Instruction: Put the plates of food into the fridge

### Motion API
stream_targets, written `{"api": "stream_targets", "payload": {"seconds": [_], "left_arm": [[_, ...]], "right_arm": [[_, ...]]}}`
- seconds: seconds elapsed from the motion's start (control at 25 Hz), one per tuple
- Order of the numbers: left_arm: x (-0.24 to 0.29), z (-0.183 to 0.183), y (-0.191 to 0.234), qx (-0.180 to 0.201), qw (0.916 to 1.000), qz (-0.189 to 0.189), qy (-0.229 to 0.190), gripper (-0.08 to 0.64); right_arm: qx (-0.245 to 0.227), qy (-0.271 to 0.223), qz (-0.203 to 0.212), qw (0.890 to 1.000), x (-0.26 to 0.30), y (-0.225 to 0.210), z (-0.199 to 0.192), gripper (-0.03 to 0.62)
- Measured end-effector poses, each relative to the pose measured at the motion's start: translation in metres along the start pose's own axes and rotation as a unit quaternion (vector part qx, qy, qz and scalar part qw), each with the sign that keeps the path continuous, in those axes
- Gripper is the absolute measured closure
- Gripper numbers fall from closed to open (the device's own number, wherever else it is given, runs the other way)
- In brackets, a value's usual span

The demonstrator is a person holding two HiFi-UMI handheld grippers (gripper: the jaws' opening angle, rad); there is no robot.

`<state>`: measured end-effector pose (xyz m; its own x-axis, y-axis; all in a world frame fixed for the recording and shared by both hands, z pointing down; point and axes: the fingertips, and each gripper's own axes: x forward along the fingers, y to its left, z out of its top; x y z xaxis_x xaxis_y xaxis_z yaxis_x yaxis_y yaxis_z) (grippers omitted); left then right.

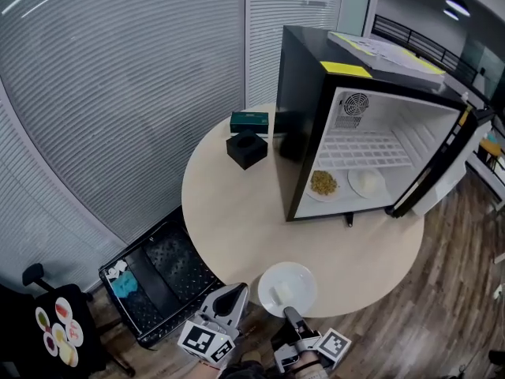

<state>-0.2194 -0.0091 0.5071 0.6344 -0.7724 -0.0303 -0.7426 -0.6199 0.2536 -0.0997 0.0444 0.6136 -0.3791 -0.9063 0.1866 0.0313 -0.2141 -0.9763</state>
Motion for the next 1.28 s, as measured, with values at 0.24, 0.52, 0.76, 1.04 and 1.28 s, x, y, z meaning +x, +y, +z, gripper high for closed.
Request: {"api": "stream_targets", "payload": {"seconds": [0.24,0.52,0.76,1.04,1.28], "left_arm": [[0.042,0.018,-0.012,0.006,0.9995,-0.029,-0.012,0.554],[0.096,0.047,-0.016,0.012,0.9994,-0.031,-0.012,0.554],[0.138,0.070,-0.005,0.023,0.9995,-0.004,-0.019,0.554],[0.190,0.101,0.013,0.039,0.9975,0.040,-0.043,0.554],[0.216,0.121,0.020,0.044,0.9942,0.076,-0.062,0.554]], "right_arm": [[0.006,-0.008,-0.004,1.000,-0.002,0.034,0.031,0.575],[-0.005,0.003,0.003,1.000,0.006,0.093,0.078,0.575],[-0.020,0.032,0.017,0.999,0.034,0.142,0.116,0.575],[-0.043,0.076,0.032,0.996,0.066,0.201,0.166,0.575],[-0.044,0.113,0.035,0.992,0.089,0.227,0.188,0.575]]}}
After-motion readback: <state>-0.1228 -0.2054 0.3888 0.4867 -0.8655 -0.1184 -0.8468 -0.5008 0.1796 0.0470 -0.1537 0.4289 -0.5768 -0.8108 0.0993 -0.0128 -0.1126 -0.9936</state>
